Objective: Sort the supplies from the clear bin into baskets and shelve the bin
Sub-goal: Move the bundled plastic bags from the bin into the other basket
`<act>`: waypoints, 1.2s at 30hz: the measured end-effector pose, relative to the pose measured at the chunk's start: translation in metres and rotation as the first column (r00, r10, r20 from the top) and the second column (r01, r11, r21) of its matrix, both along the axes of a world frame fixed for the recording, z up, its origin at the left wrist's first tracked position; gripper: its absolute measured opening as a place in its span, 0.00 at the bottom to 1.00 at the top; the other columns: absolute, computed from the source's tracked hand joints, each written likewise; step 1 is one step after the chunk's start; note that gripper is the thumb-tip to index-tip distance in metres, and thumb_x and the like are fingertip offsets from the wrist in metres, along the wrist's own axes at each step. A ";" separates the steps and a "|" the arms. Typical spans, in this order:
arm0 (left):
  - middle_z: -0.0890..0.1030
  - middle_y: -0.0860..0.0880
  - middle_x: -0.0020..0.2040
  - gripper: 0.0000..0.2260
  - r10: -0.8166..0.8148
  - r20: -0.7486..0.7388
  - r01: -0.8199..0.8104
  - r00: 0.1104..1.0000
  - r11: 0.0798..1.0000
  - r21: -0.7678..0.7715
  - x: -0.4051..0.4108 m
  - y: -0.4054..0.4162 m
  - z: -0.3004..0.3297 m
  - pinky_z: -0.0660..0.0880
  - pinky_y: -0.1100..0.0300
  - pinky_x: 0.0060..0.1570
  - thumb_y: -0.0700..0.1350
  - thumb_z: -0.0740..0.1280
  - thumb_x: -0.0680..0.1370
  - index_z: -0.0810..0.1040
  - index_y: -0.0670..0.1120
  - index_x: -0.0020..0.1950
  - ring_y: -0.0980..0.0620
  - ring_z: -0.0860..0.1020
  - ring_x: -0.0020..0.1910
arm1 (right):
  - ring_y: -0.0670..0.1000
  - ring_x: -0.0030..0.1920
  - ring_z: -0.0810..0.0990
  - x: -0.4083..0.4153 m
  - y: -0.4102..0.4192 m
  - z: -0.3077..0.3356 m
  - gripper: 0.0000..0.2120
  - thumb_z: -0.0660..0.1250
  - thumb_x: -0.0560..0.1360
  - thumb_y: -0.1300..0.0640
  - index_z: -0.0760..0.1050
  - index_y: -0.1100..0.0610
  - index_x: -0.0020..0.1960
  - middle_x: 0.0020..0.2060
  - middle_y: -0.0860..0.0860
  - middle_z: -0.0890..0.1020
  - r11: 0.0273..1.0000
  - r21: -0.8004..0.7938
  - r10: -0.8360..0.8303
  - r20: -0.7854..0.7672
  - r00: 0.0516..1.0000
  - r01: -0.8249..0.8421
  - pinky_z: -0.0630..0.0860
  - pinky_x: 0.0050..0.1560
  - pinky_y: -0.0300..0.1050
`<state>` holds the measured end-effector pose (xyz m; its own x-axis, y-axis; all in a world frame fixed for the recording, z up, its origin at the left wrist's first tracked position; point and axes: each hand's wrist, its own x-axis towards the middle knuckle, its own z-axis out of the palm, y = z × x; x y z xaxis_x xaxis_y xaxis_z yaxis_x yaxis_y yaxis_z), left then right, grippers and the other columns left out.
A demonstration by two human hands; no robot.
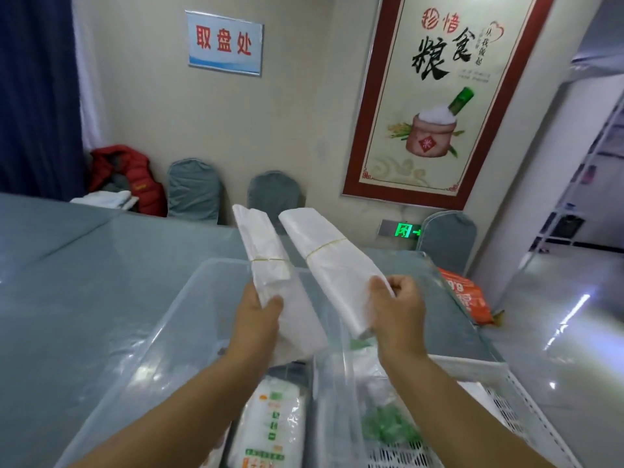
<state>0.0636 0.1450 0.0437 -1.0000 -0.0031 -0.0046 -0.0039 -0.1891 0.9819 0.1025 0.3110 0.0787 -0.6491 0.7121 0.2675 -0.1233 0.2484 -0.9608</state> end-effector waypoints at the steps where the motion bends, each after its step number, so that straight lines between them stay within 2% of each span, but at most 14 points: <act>1: 0.79 0.45 0.51 0.11 -0.009 0.014 0.009 1.000 1.000 0.025 0.004 0.012 0.001 0.75 0.44 0.54 0.39 0.60 0.78 0.72 0.49 0.59 0.44 0.78 0.50 | 0.48 0.32 0.74 0.004 0.004 -0.002 0.04 0.66 0.70 0.59 0.71 0.53 0.38 0.33 0.48 0.76 1.000 -0.010 -0.017 -0.030 0.999 0.017 0.74 0.30 0.42; 5: 0.80 0.48 0.50 0.10 -0.069 0.044 0.065 0.997 0.994 0.085 0.021 0.070 0.004 0.77 0.52 0.42 0.38 0.60 0.78 0.73 0.52 0.53 0.46 0.79 0.47 | 0.48 0.30 0.71 0.024 0.034 -0.011 0.06 0.65 0.71 0.59 0.69 0.54 0.37 0.31 0.48 0.74 0.998 -0.052 -0.033 -0.122 0.992 0.027 0.70 0.29 0.41; 7: 0.81 0.48 0.49 0.08 -0.102 0.071 0.094 0.992 0.990 0.101 0.032 0.108 0.007 0.79 0.50 0.42 0.40 0.58 0.79 0.74 0.52 0.51 0.46 0.80 0.46 | 0.46 0.30 0.70 0.035 0.059 -0.017 0.06 0.65 0.72 0.60 0.69 0.54 0.38 0.31 0.49 0.73 0.999 -0.052 -0.020 -0.144 0.989 0.013 0.70 0.29 0.40; 9: 0.82 0.47 0.48 0.08 -0.145 0.110 0.125 0.983 0.977 0.171 0.043 0.145 0.009 0.79 0.52 0.40 0.46 0.57 0.80 0.74 0.52 0.53 0.46 0.81 0.45 | 0.42 0.28 0.70 0.047 0.082 -0.024 0.07 0.65 0.73 0.58 0.68 0.55 0.39 0.31 0.48 0.74 0.999 -0.034 0.003 -0.152 0.988 -0.008 0.70 0.29 0.37; 12: 0.85 0.45 0.47 0.15 -0.274 0.112 0.226 0.955 0.920 0.321 0.059 0.201 0.009 0.80 0.52 0.37 0.58 0.57 0.78 0.76 0.52 0.54 0.45 0.83 0.44 | 0.39 0.29 0.73 0.064 0.127 -0.036 0.07 0.66 0.74 0.56 0.69 0.54 0.40 0.31 0.46 0.75 0.999 -0.018 0.024 -0.163 0.986 -0.027 0.72 0.29 0.35; 15: 0.83 0.43 0.51 0.14 -0.302 0.029 0.281 0.953 0.915 0.290 0.071 0.256 0.000 0.80 0.47 0.41 0.49 0.68 0.74 0.74 0.52 0.58 0.43 0.83 0.47 | 0.42 0.31 0.75 0.080 0.178 -0.049 0.08 0.68 0.73 0.55 0.69 0.53 0.40 0.32 0.47 0.76 0.996 0.000 0.083 -0.126 0.988 -0.084 0.76 0.31 0.40; 17: 0.83 0.43 0.51 0.16 -0.292 0.012 0.280 0.956 0.925 0.257 0.079 0.290 -0.009 0.80 0.47 0.41 0.41 0.69 0.73 0.73 0.51 0.60 0.43 0.83 0.47 | 0.46 0.34 0.77 0.088 0.216 -0.058 0.08 0.69 0.72 0.55 0.69 0.53 0.39 0.34 0.50 0.78 0.993 0.018 0.117 -0.055 0.992 -0.116 0.77 0.34 0.44; 19: 0.83 0.43 0.51 0.17 -0.290 0.043 0.275 0.956 0.939 0.208 0.085 0.319 -0.021 0.80 0.47 0.42 0.39 0.68 0.73 0.73 0.50 0.60 0.44 0.83 0.47 | 0.50 0.40 0.79 0.093 0.257 -0.067 0.08 0.71 0.69 0.55 0.71 0.51 0.41 0.41 0.52 0.79 0.989 0.018 0.142 0.069 0.987 -0.143 0.78 0.39 0.45; 23: 0.83 0.43 0.50 0.20 -0.355 0.093 0.341 0.930 0.929 0.142 0.099 0.368 -0.053 0.79 0.43 0.46 0.41 0.71 0.69 0.75 0.48 0.60 0.42 0.82 0.47 | 0.45 0.46 0.80 0.098 0.331 -0.084 0.16 0.72 0.69 0.55 0.71 0.50 0.54 0.49 0.49 0.79 0.932 -0.243 0.322 0.203 0.925 -0.271 0.77 0.43 0.37; 25: 0.84 0.44 0.50 0.21 -0.419 0.131 0.402 0.899 0.905 0.138 0.110 0.388 -0.067 0.80 0.44 0.47 0.42 0.72 0.67 0.75 0.48 0.59 0.43 0.83 0.48 | 0.50 0.48 0.81 0.099 0.356 -0.092 0.17 0.71 0.71 0.53 0.72 0.56 0.57 0.51 0.53 0.81 0.868 -0.396 0.409 0.230 0.883 -0.299 0.79 0.49 0.46; 27: 0.83 0.43 0.52 0.21 -0.525 0.147 0.503 0.839 0.849 0.158 0.118 0.407 -0.079 0.79 0.45 0.48 0.42 0.71 0.68 0.74 0.47 0.61 0.43 0.82 0.50 | 0.57 0.49 0.82 0.103 0.375 -0.100 0.17 0.71 0.71 0.55 0.74 0.60 0.57 0.51 0.58 0.82 0.815 -0.494 0.456 0.222 0.862 -0.303 0.79 0.52 0.56; 29: 0.82 0.41 0.54 0.20 -0.631 0.139 0.618 0.764 0.776 0.126 0.120 0.423 -0.089 0.78 0.45 0.51 0.40 0.69 0.70 0.74 0.46 0.62 0.42 0.81 0.52 | 0.60 0.48 0.83 0.109 0.391 -0.111 0.17 0.73 0.69 0.57 0.75 0.61 0.56 0.50 0.59 0.83 0.825 -0.510 0.416 0.252 0.874 -0.245 0.80 0.50 0.60; 34: 0.81 0.44 0.52 0.11 -0.718 0.337 0.787 0.609 0.601 -0.140 0.113 0.451 -0.113 0.77 0.52 0.50 0.45 0.61 0.79 0.73 0.43 0.59 0.47 0.80 0.49 | 0.55 0.41 0.84 0.130 0.434 -0.135 0.16 0.76 0.66 0.60 0.74 0.59 0.50 0.45 0.56 0.83 0.880 -0.473 0.234 0.341 0.910 -0.049 0.80 0.37 0.48; 36: 0.80 0.45 0.51 0.10 -0.740 0.378 0.824 0.556 0.432 -0.367 0.111 0.454 -0.133 0.77 0.52 0.51 0.46 0.58 0.80 0.74 0.44 0.57 0.48 0.79 0.49 | 0.52 0.42 0.82 0.139 0.451 -0.143 0.19 0.76 0.66 0.59 0.72 0.59 0.51 0.45 0.54 0.82 0.922 -0.387 0.163 0.421 0.892 0.014 0.78 0.35 0.44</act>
<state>0.1749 0.5991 -0.0889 -0.5591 0.7363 -0.3811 -0.0519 0.4277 0.9024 0.2418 0.7618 -0.0641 -0.6897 0.6445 -0.3301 0.3275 -0.1290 -0.9360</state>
